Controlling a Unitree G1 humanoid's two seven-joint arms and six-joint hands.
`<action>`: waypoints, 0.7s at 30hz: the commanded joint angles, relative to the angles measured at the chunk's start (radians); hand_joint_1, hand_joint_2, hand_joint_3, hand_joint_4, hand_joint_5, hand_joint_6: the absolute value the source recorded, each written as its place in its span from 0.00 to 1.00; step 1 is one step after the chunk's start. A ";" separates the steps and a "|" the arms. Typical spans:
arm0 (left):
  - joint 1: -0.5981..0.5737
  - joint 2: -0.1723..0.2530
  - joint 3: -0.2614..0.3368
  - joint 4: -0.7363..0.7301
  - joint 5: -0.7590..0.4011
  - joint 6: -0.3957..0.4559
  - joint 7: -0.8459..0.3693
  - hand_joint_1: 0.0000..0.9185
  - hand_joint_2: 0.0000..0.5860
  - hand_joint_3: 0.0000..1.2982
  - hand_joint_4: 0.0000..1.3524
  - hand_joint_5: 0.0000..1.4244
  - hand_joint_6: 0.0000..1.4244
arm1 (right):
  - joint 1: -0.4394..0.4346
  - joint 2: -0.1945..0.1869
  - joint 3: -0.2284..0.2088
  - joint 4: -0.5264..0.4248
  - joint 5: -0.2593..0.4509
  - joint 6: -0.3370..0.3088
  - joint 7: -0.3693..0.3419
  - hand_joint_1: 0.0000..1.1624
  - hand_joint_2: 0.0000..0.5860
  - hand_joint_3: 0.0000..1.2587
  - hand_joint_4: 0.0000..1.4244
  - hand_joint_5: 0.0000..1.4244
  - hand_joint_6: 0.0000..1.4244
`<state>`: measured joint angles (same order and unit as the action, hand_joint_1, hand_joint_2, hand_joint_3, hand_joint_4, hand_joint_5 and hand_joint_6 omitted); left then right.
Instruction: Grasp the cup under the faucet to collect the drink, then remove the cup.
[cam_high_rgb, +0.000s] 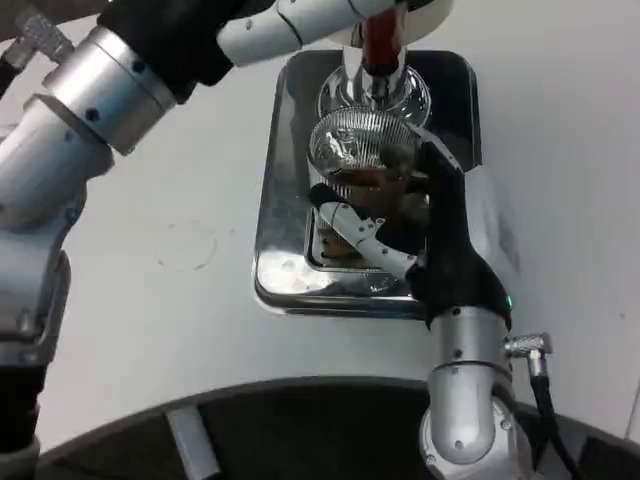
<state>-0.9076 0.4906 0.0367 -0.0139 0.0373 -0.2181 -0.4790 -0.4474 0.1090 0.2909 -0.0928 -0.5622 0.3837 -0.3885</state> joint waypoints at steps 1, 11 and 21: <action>0.005 -0.003 0.028 -0.032 -0.026 -0.027 0.028 0.00 0.21 0.18 0.15 0.19 0.22 | 0.034 0.010 -0.016 -0.034 0.001 -0.048 -0.021 0.61 0.45 0.30 0.37 0.44 0.46; 0.015 0.013 0.064 -0.058 -0.053 -0.022 0.032 0.00 0.22 0.19 0.17 0.21 0.24 | 0.060 -0.008 -0.036 -0.063 -0.002 -0.084 -0.008 0.63 0.45 0.37 0.43 0.51 0.55; 0.024 0.025 0.082 -0.075 -0.068 -0.020 0.022 0.00 0.22 0.20 0.18 0.22 0.24 | 0.085 -0.024 -0.041 -0.081 -0.004 -0.121 -0.011 0.65 0.45 0.41 0.47 0.56 0.63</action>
<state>-0.9003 0.4956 0.1043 -0.0623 -0.0173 -0.2245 -0.4600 -0.3821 0.0859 0.2495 -0.1342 -0.5623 0.3059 -0.3972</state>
